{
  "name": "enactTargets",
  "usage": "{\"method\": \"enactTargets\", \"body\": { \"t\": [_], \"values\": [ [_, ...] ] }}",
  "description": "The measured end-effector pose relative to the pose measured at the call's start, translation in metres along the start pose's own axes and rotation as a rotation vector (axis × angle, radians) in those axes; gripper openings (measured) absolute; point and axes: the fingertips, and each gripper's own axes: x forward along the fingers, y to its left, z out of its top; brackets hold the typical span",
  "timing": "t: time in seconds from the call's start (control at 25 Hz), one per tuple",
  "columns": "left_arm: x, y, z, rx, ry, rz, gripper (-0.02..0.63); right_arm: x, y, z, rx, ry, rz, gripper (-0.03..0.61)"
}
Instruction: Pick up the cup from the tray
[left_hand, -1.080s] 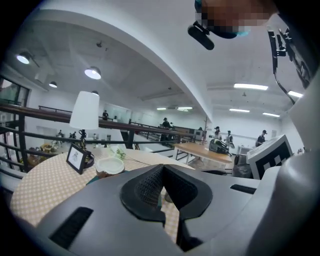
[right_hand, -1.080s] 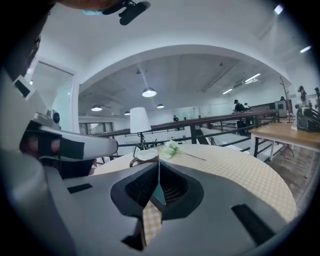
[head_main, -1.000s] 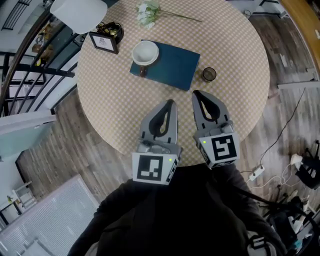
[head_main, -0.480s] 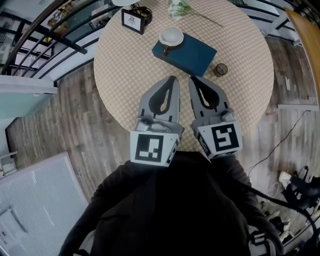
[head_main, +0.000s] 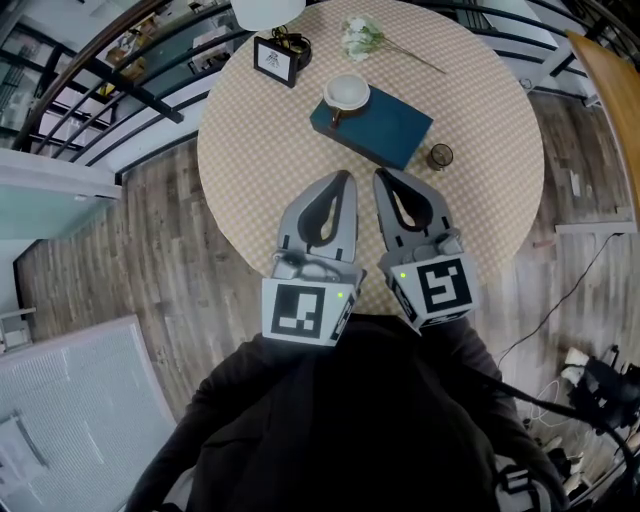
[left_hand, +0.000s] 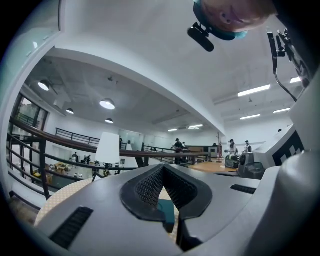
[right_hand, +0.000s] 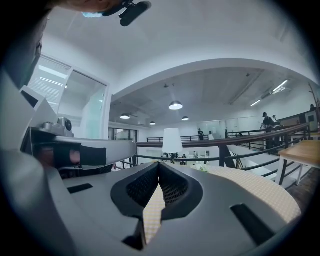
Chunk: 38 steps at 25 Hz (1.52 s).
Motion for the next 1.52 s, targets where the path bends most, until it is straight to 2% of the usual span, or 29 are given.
{"method": "enactTargets", "body": {
  "t": [0.24,0.36,0.52,0.8,1.08,1.28,1.52],
  "values": [
    [0.003,-0.007,-0.006,0.027,0.023,-0.069,0.003,0.0,-0.005,-0.003,-0.002,0.006,-0.013,0.009],
    [0.006,-0.005,-0.006,-0.001,0.026,-0.06,0.005,0.002,-0.006,-0.008,0.01,0.03,-0.023,0.009],
    [0.005,0.0,-0.008,0.024,0.033,-0.045,0.005,0.002,-0.006,-0.013,0.023,0.059,-0.034,0.009],
    [-0.003,-0.013,-0.006,0.041,0.035,-0.041,0.005,-0.011,-0.008,-0.005,-0.011,0.002,-0.028,0.009],
    [-0.009,-0.02,-0.012,0.054,0.067,-0.029,0.005,-0.019,-0.019,-0.014,0.03,0.041,-0.069,0.009],
    [-0.006,-0.014,-0.02,0.049,0.092,-0.027,0.005,-0.012,-0.02,-0.02,0.013,0.029,-0.069,0.009],
    [0.011,0.013,-0.036,0.02,0.133,-0.045,0.005,0.019,-0.029,-0.036,0.023,0.083,-0.108,0.009]
  ]
}}
